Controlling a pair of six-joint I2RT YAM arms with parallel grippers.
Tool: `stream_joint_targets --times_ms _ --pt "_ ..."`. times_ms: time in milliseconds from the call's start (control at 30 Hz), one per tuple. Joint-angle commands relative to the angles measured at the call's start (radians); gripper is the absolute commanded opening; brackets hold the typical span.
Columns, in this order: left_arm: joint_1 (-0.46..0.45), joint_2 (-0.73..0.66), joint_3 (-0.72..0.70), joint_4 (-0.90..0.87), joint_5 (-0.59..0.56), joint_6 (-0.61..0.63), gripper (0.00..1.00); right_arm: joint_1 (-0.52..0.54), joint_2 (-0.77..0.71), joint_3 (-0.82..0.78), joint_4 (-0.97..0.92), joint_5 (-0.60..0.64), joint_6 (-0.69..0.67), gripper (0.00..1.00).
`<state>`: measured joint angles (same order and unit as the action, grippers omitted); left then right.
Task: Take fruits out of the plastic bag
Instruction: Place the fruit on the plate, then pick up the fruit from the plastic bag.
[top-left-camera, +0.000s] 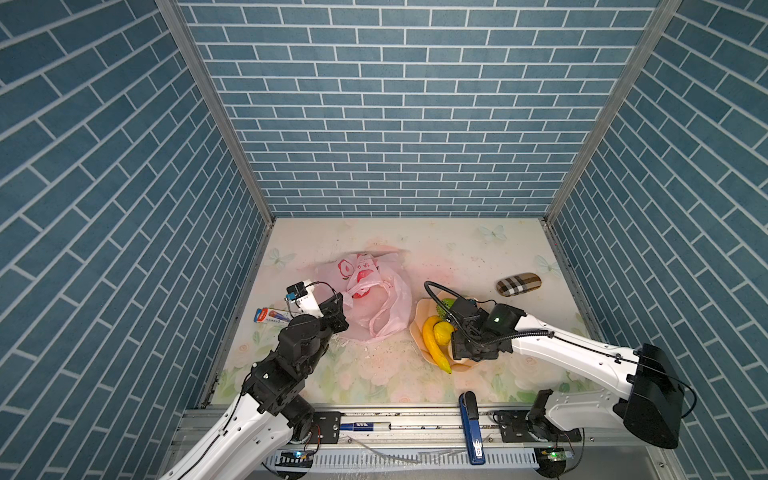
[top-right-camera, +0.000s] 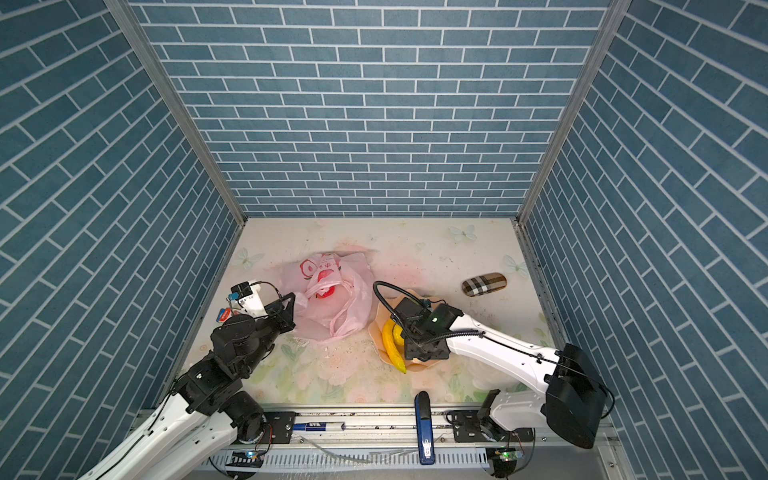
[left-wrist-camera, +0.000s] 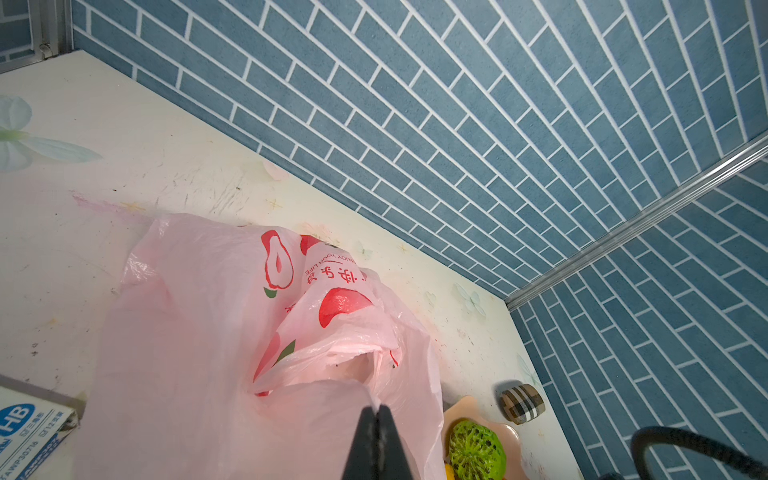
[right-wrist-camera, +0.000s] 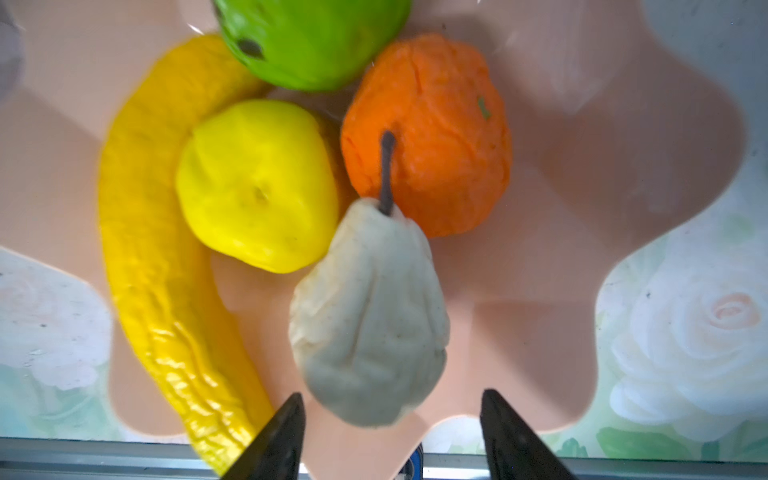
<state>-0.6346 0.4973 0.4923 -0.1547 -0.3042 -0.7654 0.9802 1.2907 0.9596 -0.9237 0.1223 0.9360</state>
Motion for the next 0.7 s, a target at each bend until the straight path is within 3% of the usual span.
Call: stream_joint_targets --times_ms 0,200,367,667 --pt "-0.006 -0.019 0.017 -0.028 -0.037 0.033 0.00 0.006 -0.025 0.130 -0.032 0.043 -0.052 0.64" --pt "-0.005 -0.026 0.034 -0.059 -0.053 0.049 0.00 0.033 0.108 0.341 0.092 0.028 -0.236 0.58" --pt "-0.005 -0.037 0.011 -0.044 -0.088 0.022 0.00 0.072 0.321 0.513 0.303 -0.004 -0.365 0.57" --pt "-0.005 -0.074 0.012 -0.070 -0.162 -0.030 0.00 0.081 0.617 0.658 0.589 -0.093 -0.384 0.57"
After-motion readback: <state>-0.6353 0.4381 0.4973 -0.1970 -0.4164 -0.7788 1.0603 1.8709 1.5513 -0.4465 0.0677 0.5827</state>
